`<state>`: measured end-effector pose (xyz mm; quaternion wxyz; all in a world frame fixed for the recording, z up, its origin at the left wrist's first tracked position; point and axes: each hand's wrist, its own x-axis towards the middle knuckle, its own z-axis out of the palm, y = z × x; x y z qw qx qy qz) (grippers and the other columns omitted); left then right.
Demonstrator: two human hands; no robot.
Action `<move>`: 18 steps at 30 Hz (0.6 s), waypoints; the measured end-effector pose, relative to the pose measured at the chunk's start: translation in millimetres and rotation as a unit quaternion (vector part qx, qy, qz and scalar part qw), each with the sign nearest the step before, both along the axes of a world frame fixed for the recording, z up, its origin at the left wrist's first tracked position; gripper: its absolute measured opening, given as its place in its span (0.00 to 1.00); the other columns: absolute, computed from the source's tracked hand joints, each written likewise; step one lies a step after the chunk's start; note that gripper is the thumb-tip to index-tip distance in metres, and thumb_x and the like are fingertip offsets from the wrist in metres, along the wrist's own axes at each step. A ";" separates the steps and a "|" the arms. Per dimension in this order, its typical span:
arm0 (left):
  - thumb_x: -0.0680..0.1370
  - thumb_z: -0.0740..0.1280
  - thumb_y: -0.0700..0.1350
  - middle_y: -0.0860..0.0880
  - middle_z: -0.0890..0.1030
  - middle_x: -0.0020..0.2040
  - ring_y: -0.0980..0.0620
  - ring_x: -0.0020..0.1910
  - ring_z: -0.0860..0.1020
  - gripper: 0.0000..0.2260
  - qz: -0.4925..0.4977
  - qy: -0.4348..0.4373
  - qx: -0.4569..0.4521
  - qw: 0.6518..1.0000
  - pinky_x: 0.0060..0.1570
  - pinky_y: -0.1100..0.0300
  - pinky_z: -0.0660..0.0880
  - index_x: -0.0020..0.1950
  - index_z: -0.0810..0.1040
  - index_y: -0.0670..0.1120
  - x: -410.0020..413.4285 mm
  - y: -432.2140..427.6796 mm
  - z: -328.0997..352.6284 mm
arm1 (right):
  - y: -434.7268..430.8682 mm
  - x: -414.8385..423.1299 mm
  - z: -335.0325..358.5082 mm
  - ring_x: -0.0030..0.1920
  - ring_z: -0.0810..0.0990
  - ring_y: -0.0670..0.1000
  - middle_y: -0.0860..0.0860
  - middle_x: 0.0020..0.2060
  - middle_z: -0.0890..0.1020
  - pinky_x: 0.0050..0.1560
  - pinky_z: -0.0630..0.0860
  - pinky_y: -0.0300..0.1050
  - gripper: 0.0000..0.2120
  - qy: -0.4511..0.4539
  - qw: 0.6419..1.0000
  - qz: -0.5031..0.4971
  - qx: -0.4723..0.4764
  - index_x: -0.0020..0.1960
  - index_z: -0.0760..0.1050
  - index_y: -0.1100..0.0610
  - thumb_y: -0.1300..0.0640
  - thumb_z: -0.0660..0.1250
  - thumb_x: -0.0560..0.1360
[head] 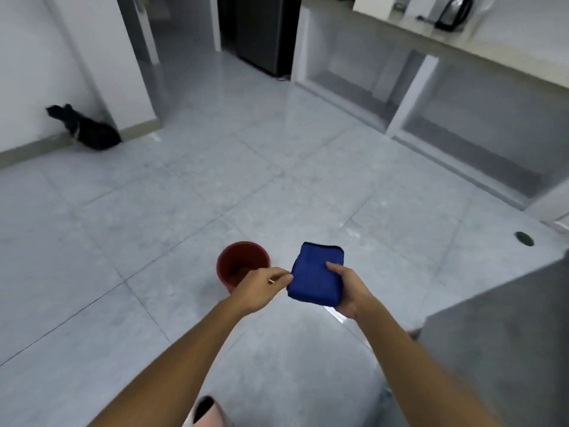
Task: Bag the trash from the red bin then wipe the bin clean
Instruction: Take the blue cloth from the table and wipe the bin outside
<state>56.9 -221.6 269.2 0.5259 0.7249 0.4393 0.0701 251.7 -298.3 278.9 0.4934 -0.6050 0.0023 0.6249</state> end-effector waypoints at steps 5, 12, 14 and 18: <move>0.79 0.61 0.46 0.45 0.76 0.66 0.46 0.64 0.74 0.18 -0.003 0.156 0.082 0.984 0.63 0.53 0.71 0.69 0.70 0.46 -36.6 61.7 -108.2 | 82.1 21.6 -60.1 0.39 0.86 0.58 0.55 0.38 0.88 0.34 0.82 0.48 0.13 -0.006 1.000 -0.015 -0.007 0.55 0.76 0.57 0.54 0.70 0.72; 0.78 0.62 0.51 0.50 0.67 0.74 0.50 0.72 0.65 0.25 -0.103 0.286 0.254 0.918 0.71 0.54 0.62 0.75 0.60 0.52 -46.4 124.8 -310.0 | 157.8 51.2 -243.0 0.39 0.87 0.57 0.55 0.42 0.88 0.39 0.83 0.54 0.12 0.048 0.993 -0.072 0.084 0.56 0.77 0.56 0.55 0.68 0.73; 0.79 0.60 0.52 0.51 0.60 0.77 0.50 0.76 0.56 0.28 -0.170 0.322 0.318 0.875 0.74 0.53 0.53 0.76 0.52 0.56 -38.8 143.7 -381.6 | 178.0 57.1 -312.9 0.40 0.87 0.58 0.55 0.43 0.88 0.38 0.83 0.54 0.12 0.075 0.984 -0.104 0.124 0.57 0.76 0.58 0.55 0.65 0.76; 0.80 0.53 0.56 0.50 0.53 0.78 0.49 0.77 0.50 0.30 -0.254 0.349 0.419 0.799 0.75 0.49 0.46 0.74 0.35 0.61 -34.0 189.3 -497.4 | 215.8 77.4 -432.7 0.41 0.88 0.57 0.56 0.45 0.87 0.37 0.83 0.53 0.14 0.087 0.969 -0.131 0.190 0.60 0.75 0.59 0.55 0.63 0.78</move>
